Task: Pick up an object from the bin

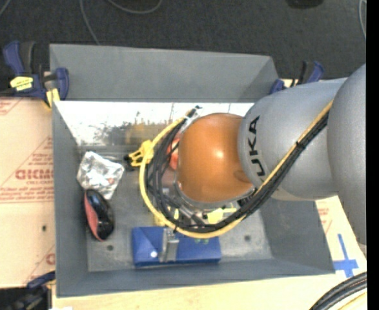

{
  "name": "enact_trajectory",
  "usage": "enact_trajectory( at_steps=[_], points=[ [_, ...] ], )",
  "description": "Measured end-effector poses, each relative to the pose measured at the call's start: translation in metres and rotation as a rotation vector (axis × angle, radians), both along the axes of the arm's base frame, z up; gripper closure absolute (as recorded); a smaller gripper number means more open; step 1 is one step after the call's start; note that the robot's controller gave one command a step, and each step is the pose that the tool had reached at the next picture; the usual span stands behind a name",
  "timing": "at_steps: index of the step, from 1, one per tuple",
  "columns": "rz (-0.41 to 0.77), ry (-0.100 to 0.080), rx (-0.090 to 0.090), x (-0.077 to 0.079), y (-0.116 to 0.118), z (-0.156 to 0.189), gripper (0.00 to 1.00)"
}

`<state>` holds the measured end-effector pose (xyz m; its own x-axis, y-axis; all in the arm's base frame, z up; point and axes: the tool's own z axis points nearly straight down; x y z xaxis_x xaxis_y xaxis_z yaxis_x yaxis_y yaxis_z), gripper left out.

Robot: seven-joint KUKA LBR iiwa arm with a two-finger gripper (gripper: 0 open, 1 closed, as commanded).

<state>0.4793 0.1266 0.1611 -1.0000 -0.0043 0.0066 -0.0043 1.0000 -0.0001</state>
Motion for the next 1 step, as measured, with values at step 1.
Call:
enact_trajectory(
  at_steps=[1],
  points=[
    [-0.004,-0.008,0.001,0.002,-0.0005,0.0041,0.0]
  ],
)
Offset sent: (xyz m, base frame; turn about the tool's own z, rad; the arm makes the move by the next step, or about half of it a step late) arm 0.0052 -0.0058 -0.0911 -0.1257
